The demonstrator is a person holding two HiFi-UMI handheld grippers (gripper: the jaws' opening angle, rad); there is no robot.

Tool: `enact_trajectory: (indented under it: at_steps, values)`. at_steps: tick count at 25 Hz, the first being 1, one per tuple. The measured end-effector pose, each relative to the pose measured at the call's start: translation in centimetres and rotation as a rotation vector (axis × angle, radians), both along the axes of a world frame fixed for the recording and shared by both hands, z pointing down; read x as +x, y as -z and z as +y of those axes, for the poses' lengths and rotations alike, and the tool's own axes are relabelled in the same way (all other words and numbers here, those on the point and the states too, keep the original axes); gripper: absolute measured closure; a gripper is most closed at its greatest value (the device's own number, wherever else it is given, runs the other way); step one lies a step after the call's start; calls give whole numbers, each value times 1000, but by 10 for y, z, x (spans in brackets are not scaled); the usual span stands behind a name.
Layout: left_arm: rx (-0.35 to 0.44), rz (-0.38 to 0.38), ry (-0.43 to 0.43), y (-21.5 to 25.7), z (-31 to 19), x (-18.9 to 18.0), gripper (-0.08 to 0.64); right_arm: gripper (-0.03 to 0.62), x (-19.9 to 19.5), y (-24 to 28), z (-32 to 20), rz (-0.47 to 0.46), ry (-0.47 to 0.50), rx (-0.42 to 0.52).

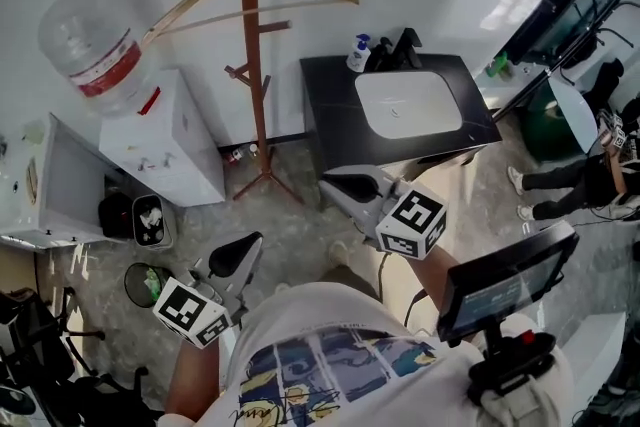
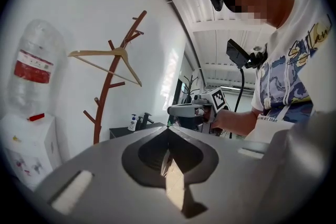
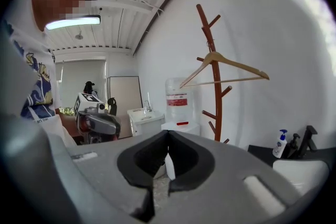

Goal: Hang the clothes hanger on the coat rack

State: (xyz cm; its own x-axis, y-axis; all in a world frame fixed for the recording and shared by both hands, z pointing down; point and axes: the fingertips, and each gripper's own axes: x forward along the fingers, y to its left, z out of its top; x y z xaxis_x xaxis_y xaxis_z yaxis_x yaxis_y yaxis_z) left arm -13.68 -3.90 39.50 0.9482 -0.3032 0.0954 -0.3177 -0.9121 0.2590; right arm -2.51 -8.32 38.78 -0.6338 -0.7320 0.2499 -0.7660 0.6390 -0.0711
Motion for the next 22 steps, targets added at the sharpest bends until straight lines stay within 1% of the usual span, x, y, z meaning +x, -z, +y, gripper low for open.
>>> enact_trajectory:
  at_steps: [5, 12, 22]
  values:
    - [0, -5, -15, -2, 9, -13, 557, 591, -26, -5, 27, 9, 8, -5]
    - [11, -13, -33, -3, 20, -24, 557, 591, -53, -9, 50, 31, 15, 12]
    - [8, -10, -41, -7, 33, -33, 557, 592, -76, -12, 68, 50, 36, 23]
